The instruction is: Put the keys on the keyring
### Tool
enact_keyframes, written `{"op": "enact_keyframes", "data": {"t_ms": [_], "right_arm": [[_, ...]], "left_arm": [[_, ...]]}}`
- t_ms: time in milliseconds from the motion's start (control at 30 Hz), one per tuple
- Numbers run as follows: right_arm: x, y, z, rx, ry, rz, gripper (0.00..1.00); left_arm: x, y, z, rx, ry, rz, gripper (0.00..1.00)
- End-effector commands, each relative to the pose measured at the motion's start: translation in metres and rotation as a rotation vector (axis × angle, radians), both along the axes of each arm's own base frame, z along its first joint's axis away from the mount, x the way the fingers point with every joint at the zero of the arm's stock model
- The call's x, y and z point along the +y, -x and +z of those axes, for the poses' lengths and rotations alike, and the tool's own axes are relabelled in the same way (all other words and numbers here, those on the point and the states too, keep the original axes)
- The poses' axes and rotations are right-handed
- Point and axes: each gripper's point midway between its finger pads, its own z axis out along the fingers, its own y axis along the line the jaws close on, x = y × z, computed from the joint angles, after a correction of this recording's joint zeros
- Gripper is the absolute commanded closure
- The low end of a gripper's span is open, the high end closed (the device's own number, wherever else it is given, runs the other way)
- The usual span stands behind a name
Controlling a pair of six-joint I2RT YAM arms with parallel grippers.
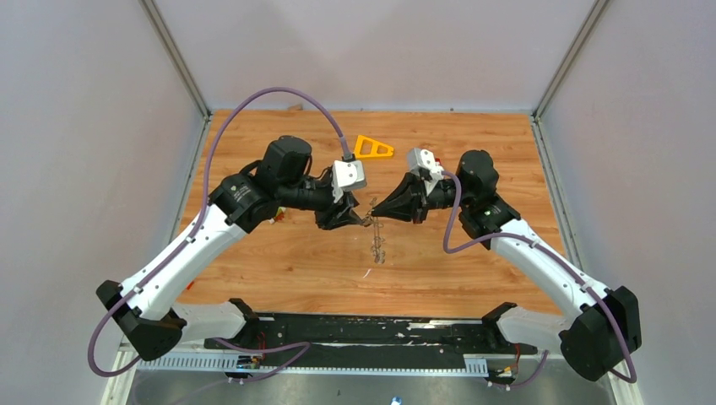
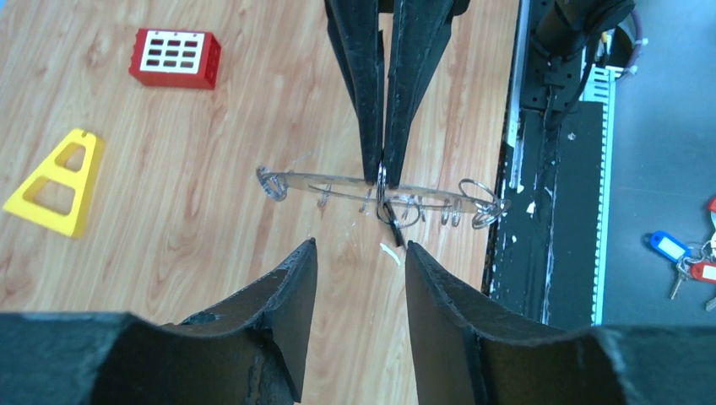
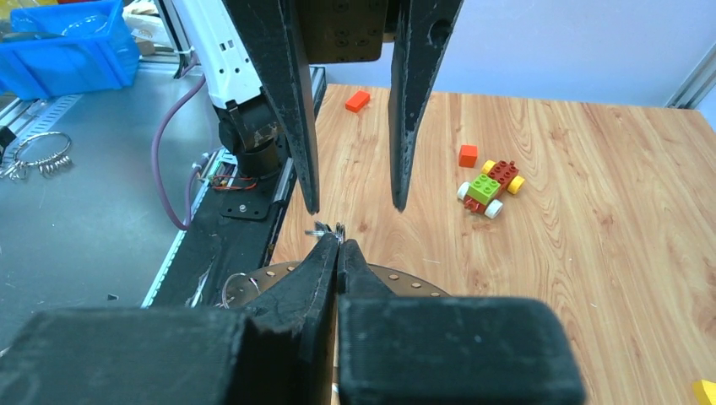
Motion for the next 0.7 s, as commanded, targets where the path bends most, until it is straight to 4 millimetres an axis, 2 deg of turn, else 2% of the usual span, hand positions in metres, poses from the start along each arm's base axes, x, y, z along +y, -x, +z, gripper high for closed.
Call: {"op": "enact_keyframes", "data": {"t_ms": [0, 267, 467, 667], "right_arm": [[-0.003, 0.003, 0.011, -0.065, -0.019, 0.007, 1.0], [-0.005, 0.002, 0.007, -0.083, -0.004, -0.001, 1.0], [-0.005, 0.002, 0.006, -0.085, 0.001, -0.003, 1.0], [-0.005, 0.002, 0.007, -0.09, 0.002, -0.007, 1.0]], "left_arm": [[-0.016, -0.002, 0.017, -0.04, 0.107, -0.052, 0.51], [-0.023, -0.002, 0.022, -0.086, 0.16, -0.086, 0.52], [-0.026, 0.002, 0.018, -0.082, 0.18, -0.116, 0.52], [-0.028, 0.0, 0.007, -0.053, 0.161, -0.118, 0.62]]}}
